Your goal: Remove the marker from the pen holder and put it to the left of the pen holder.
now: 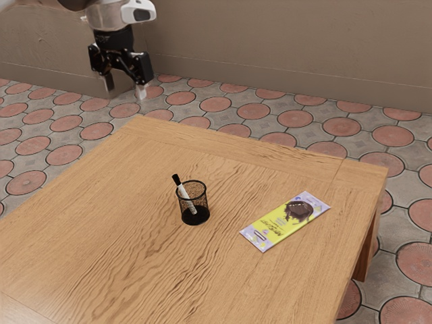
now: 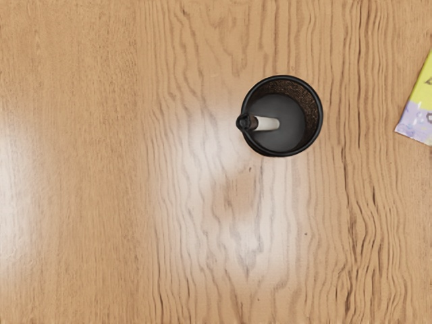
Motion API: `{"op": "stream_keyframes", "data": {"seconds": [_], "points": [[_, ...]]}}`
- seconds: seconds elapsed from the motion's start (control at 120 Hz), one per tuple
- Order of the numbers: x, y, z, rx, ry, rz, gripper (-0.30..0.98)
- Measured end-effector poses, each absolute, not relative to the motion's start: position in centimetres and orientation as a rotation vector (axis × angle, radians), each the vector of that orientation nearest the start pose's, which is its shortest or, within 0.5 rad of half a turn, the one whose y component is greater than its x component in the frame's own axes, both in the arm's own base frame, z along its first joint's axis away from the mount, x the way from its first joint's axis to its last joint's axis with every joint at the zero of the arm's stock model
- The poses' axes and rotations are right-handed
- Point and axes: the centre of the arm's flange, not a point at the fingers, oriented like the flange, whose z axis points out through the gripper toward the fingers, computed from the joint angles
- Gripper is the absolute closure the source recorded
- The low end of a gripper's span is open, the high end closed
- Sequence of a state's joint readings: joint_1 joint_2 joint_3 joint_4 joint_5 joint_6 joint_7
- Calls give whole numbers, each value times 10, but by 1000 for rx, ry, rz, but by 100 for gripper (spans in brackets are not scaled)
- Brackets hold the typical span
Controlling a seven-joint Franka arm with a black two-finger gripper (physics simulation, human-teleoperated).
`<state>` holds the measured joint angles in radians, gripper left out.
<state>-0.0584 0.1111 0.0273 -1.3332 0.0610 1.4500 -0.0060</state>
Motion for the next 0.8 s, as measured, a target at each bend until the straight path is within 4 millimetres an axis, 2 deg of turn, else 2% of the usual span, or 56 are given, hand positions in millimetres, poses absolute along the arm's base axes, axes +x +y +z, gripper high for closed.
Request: {"op": "stream_keyframes", "data": {"seconds": [0.075,0.133,0.167,0.283,0.4,0.442,0.5,0.567,0.617,0.733,0.8], "points": [[573,-12,672,-3077,27,-20,0],[575,-10,672,-3077,20,-21,0],[585,-8,657,-3076,16,9,0],[631,-10,576,-3087,19,140,0],[650,-7,543,-3109,3,149,0],[658,1,524,-3113,-26,167,0],[658,9,502,-3127,-55,190,0],[647,12,459,-3151,-83,246,0],[645,16,448,-3190,-127,229,0],[649,38,441,-3304,-293,151,0],[662,38,418,-3341,-343,157,0]]}}
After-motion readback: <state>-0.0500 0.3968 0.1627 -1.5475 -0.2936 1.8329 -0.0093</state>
